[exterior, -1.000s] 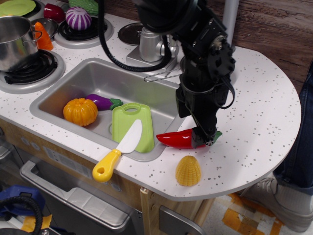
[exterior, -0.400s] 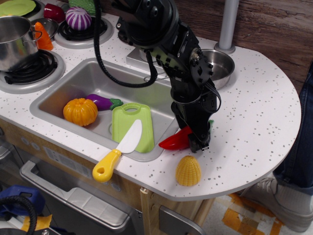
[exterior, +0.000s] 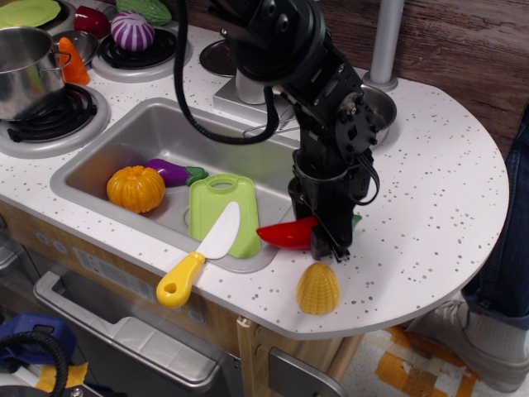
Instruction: Put pepper in pot or pan
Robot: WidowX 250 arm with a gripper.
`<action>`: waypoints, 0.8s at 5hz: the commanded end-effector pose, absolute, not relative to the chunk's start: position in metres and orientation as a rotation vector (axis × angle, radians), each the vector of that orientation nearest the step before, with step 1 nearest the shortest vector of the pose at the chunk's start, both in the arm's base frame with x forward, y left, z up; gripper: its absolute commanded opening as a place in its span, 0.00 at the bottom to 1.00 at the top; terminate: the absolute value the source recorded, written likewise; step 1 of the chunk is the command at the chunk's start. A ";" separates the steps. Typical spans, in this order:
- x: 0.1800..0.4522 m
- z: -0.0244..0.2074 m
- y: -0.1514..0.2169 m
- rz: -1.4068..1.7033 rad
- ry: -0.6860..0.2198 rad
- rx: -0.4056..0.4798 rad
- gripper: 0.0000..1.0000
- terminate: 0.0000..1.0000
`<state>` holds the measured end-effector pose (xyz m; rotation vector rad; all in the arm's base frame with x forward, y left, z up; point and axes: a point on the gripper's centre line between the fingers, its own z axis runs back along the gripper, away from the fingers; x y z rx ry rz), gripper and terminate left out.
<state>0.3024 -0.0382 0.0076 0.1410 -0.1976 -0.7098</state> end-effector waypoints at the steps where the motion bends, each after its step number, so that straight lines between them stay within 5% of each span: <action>1: 0.345 0.065 -0.023 -0.734 -0.298 0.219 0.00 0.00; 3: 0.419 0.087 0.002 -0.831 -0.395 0.243 0.00 0.00; 4: 0.441 0.081 0.000 -0.852 -0.470 0.288 1.00 0.00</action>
